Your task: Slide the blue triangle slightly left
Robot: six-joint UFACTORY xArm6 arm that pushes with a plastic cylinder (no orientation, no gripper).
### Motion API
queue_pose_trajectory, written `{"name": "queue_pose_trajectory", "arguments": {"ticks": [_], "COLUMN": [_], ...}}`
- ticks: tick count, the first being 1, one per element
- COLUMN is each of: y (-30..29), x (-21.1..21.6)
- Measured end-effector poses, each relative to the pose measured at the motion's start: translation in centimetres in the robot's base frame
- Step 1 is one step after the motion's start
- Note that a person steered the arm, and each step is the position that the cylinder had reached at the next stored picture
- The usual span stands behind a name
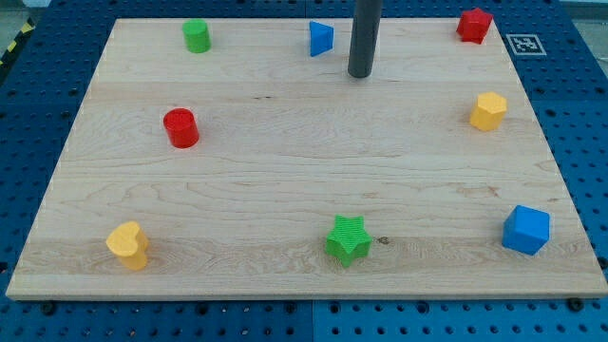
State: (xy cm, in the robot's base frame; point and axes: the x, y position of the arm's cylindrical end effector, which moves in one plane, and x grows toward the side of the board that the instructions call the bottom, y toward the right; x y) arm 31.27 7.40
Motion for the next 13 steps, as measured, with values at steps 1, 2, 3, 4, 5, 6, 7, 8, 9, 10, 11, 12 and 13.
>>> {"name": "queue_pose_trajectory", "arguments": {"ticks": [1,2,3,4,5,6,7,8,9,10,11,12,13], "y": [0.0,0.0,0.0,0.0,0.0,-0.2,-2.5,-1.4,-1.3,-2.9,-5.3,-7.1,-7.3], "x": [0.0,-0.8,-1.1,-1.5,-2.1,-2.6,-3.1,-3.4,-5.2,-7.4,-7.7,-7.4,-7.4]}}
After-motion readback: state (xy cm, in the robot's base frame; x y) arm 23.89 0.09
